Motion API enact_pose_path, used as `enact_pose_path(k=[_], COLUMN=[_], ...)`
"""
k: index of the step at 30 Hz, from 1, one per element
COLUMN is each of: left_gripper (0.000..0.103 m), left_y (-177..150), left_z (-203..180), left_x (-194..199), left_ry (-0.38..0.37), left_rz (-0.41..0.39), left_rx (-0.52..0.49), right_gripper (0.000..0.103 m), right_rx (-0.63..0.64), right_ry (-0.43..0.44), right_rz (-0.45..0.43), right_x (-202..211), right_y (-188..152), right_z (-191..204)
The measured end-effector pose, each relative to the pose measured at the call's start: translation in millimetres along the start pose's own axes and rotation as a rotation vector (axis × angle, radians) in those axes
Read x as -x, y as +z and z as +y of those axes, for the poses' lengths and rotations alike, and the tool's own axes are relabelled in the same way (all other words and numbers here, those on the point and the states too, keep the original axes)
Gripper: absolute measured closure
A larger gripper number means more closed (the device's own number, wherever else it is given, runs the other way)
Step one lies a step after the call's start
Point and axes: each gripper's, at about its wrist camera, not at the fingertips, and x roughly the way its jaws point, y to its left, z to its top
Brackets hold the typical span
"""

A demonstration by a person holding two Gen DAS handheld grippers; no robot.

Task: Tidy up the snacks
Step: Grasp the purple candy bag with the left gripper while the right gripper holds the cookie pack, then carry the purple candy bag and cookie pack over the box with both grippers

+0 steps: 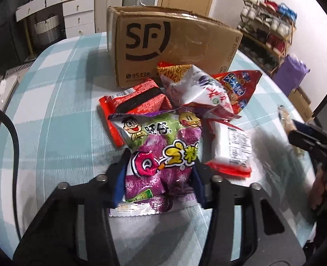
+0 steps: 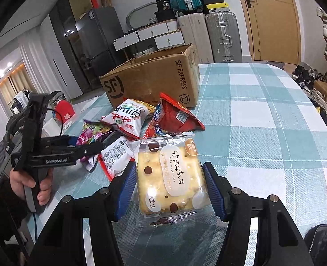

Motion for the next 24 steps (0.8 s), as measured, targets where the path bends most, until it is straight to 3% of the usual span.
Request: enact_pose_path(k=[6, 16, 24], left_gripper=[0.075, 0.076, 0.076], left_y=[-9.4, -34.4, -41.0], left_z=[4.8, -5.3, -4.6], left_x=[8.1, 27.8, 49.0], left_ry=[-0.016, 0.032, 0.024], left_rz=[-0.043, -0.045, -0.074], left_rx=[0.049, 0.016, 0.034], right_gripper=[0.042, 0.042, 0.042], right_rx=[-0.014, -0.04, -0.006], right_ry=[-0.003, -0.025, -0.047], right_rz=[-0.004, -0.018, -0.07], right_x=[0.2, 3.7, 14.7], right_y=[-0.1, -1.2, -2.8], right_z=[-1.5, -4.1, 3.4])
